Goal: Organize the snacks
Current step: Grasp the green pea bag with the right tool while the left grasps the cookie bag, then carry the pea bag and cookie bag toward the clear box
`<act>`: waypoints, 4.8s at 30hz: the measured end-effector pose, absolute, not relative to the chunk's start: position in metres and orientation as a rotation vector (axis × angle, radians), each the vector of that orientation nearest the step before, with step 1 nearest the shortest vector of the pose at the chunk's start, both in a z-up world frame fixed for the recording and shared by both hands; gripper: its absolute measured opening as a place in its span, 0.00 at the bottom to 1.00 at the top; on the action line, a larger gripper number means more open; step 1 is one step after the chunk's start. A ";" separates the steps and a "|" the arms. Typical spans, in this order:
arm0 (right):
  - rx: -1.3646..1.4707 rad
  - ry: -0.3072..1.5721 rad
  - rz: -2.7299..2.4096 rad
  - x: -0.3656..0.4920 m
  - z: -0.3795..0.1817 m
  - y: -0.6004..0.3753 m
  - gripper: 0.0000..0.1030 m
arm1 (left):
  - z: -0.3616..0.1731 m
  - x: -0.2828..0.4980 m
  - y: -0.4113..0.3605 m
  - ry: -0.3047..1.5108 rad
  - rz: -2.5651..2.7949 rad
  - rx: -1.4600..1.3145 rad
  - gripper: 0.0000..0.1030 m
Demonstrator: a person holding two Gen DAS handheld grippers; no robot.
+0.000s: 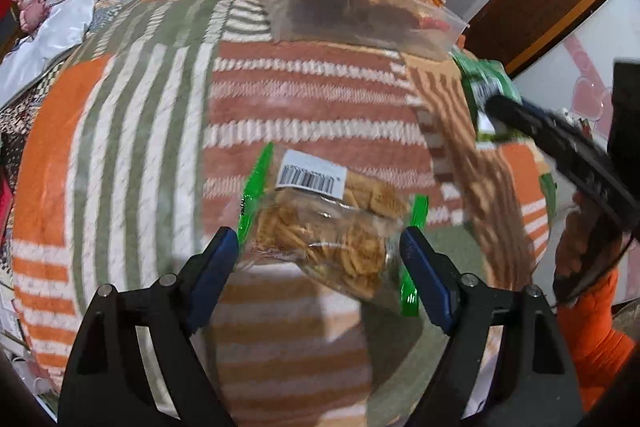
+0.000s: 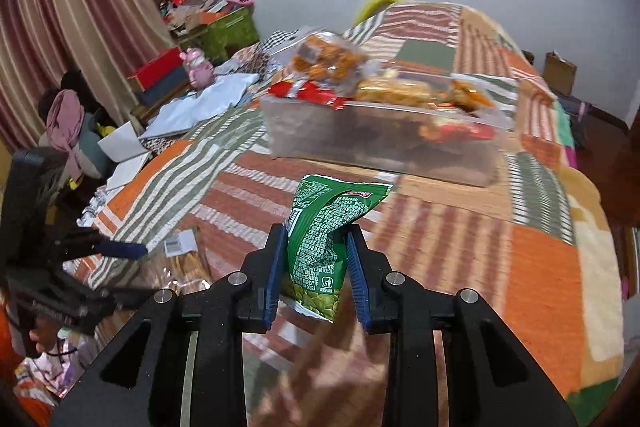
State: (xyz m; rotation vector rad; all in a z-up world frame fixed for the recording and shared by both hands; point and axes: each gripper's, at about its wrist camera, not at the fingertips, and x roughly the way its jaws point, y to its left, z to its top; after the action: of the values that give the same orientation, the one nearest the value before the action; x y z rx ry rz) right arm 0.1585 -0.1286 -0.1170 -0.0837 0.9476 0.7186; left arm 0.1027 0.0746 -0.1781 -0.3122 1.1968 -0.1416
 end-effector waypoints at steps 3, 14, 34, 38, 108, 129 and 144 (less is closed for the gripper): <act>-0.062 0.939 0.689 0.161 -0.115 -0.145 0.27 | -0.177 0.124 0.060 1.177 -0.162 -0.302 0.80; -0.004 0.930 0.634 0.162 -0.114 -0.183 0.27 | -0.171 0.147 0.021 1.154 -0.147 -0.185 0.80; 0.050 0.919 0.594 0.159 -0.117 -0.218 0.27 | -0.188 0.184 -0.021 1.128 -0.190 -0.201 0.80; 0.065 0.919 0.573 0.159 -0.117 -0.229 0.27 | -0.193 0.188 -0.039 1.101 -0.205 -0.095 0.74; 0.084 0.957 0.577 0.216 -0.128 -0.218 0.27 | -0.204 0.250 -0.018 1.134 -0.354 0.113 0.88; 0.080 0.922 0.582 0.221 -0.115 -0.211 0.27 | -0.166 0.212 0.004 0.979 -0.306 -0.083 0.44; 0.043 0.849 0.570 0.257 -0.095 -0.200 0.27 | -0.088 0.244 0.022 0.794 -0.275 -0.141 0.44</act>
State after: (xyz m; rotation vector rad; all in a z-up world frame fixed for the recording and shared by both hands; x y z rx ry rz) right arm 0.2565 -0.2001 -0.0949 0.0435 0.8490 0.5702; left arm 0.2441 0.0221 -0.0879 -0.1414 0.7936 -0.2752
